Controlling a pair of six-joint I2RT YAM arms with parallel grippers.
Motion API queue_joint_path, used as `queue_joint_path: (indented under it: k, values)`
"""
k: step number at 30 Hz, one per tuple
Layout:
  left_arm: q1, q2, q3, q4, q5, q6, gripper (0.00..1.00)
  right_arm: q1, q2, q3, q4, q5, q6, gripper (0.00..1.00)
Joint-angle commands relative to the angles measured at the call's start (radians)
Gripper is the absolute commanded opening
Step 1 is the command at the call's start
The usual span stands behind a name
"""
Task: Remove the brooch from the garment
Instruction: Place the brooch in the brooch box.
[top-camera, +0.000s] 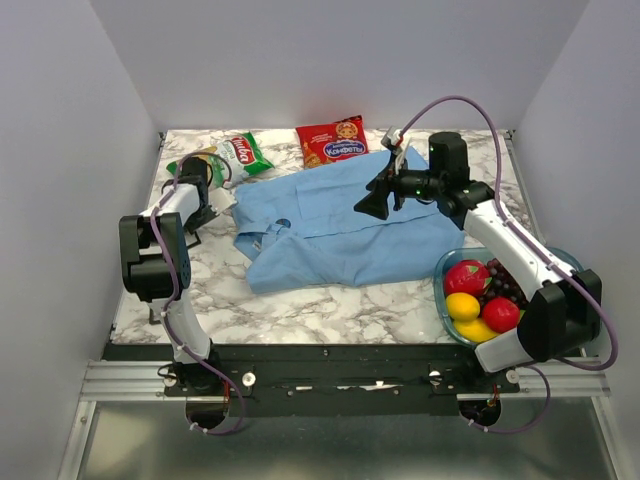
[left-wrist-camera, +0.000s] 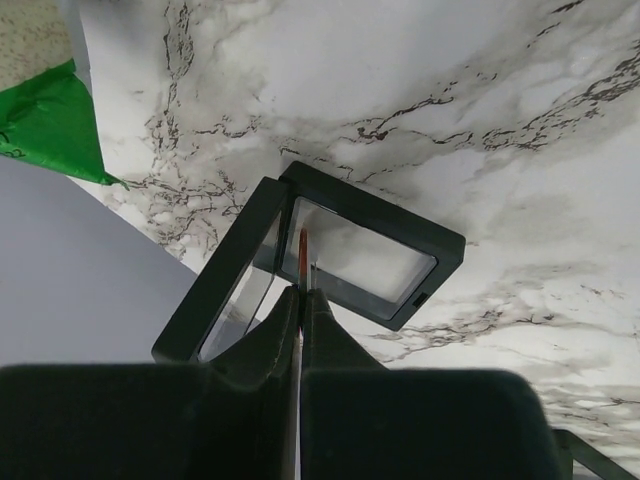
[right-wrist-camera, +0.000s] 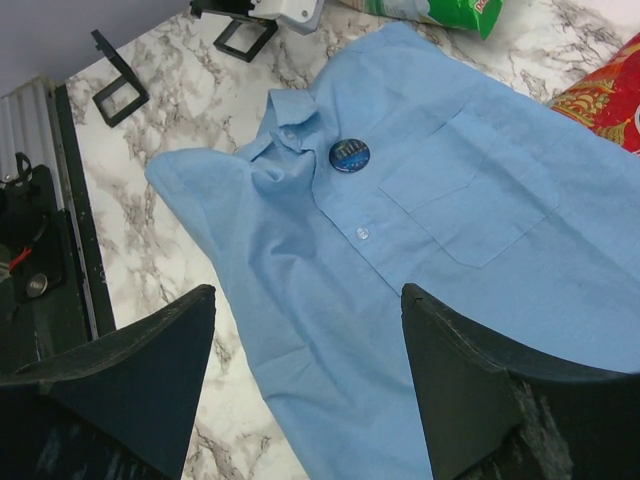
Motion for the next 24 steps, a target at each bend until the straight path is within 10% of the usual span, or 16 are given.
queue_joint_path:
  k: [1, 24]
  values:
    - [0.005, 0.004, -0.045, 0.009, -0.006, -0.010, 0.09, -0.002, 0.019, 0.024, 0.012, 0.003, 0.001, 0.82]
    - [-0.003, -0.131, -0.053, -0.171, 0.122, -0.214, 0.38, -0.002, 0.037, 0.010, 0.013, -0.008, -0.029, 0.82]
